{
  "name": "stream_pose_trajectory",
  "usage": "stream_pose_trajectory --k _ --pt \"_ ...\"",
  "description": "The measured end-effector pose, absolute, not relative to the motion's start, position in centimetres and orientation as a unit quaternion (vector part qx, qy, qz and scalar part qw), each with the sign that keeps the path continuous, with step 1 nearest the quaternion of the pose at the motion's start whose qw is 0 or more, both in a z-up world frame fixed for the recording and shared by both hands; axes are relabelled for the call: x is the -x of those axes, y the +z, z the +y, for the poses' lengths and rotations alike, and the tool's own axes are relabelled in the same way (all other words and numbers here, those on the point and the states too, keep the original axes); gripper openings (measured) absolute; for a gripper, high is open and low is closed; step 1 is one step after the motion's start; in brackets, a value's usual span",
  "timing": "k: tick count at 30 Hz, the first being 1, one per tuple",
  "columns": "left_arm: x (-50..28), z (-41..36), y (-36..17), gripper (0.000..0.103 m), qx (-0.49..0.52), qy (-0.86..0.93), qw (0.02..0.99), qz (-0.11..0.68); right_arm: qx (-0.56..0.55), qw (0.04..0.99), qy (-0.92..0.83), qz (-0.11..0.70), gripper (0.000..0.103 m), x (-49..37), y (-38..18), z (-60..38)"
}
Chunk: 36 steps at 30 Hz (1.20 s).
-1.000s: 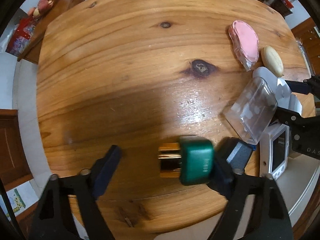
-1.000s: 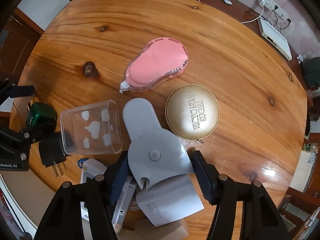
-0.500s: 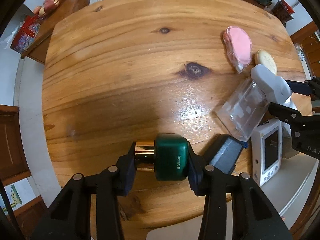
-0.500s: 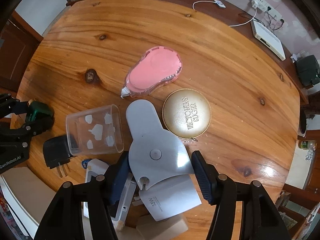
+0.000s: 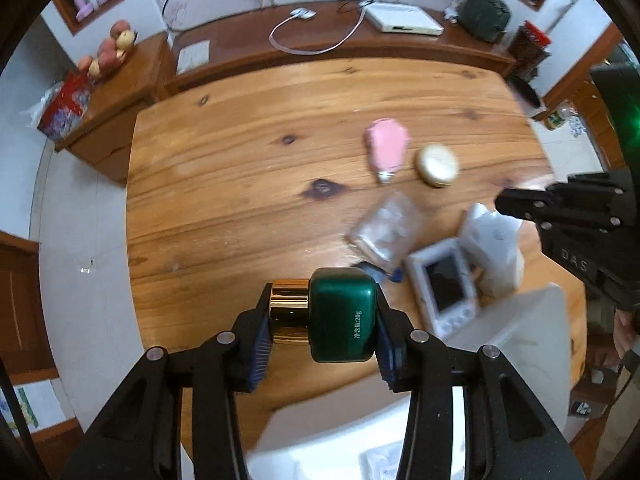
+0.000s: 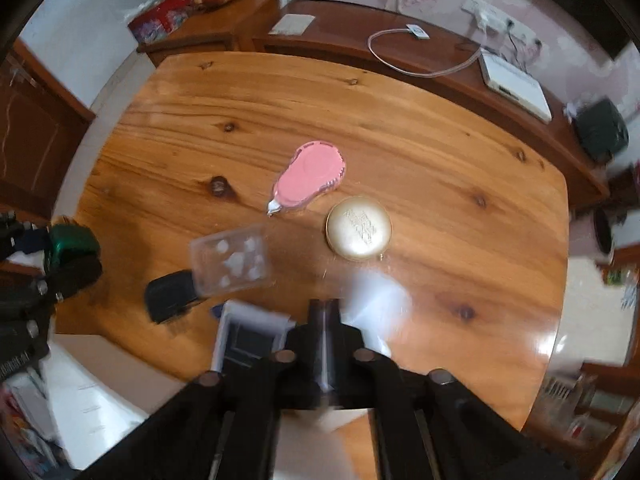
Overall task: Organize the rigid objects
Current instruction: 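Hold the bottle in the left tool while the right tool grasps the white plastic stand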
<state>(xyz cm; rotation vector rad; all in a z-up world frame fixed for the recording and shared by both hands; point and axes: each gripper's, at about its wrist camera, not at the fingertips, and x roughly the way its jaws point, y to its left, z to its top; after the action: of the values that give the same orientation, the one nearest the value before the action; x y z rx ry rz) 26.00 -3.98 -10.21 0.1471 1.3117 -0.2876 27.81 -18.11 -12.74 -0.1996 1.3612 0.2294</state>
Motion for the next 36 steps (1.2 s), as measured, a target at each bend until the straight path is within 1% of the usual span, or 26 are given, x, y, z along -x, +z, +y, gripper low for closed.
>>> stream_pose_trajectory --k 5,13,14,15,16,17,18,20,30,36 --pt "-23.1 -5.3 -8.3 0.046 -0.078 -0.157 0.788 0.591 0.123 0.78 0.112 0.604 0.001 -24.7 -10.1 -17.4" --pt "-19.2 -7.4 -6.8 0.046 -0.092 -0.188 0.785 0.582 0.117 0.777 0.105 0.609 0.003 -23.0 -9.9 -19.1" --pt "-18.8 -7.5 -6.9 0.046 -0.093 -0.193 0.784 0.583 0.126 0.777 0.103 0.609 0.012 -22.9 -10.1 -19.1" --pt "-18.5 -7.6 -6.9 0.046 -0.092 -0.196 0.782 0.584 0.131 0.775 0.104 0.609 0.033 -22.9 -10.3 -19.1" --pt "-18.2 -7.6 -7.1 0.046 -0.091 -0.199 0.78 0.586 0.134 0.777 0.103 0.606 0.047 -22.9 -10.4 -19.2" --pt "-18.0 -7.6 -7.2 0.046 -0.091 -0.202 0.778 0.588 0.14 0.78 0.101 0.602 0.067 -22.9 -10.4 -19.3" --pt "-17.8 -7.6 -7.5 0.046 -0.09 -0.204 0.776 0.59 0.149 0.784 0.099 0.594 0.072 -22.9 -10.4 -19.2" --pt "-17.6 -7.6 -7.9 0.046 -0.09 -0.205 0.773 0.594 0.158 0.785 0.099 0.591 0.072 -23.1 -10.7 -19.5" --pt "-17.2 -7.0 -10.2 0.046 -0.081 -0.207 0.755 0.616 0.128 0.755 0.094 0.636 0.072 -24.7 -14.5 -22.9" --pt "-17.2 -7.4 -10.8 0.046 -0.079 -0.209 0.748 0.625 0.085 0.742 0.132 0.652 0.072 -24.6 -15.6 -24.7"
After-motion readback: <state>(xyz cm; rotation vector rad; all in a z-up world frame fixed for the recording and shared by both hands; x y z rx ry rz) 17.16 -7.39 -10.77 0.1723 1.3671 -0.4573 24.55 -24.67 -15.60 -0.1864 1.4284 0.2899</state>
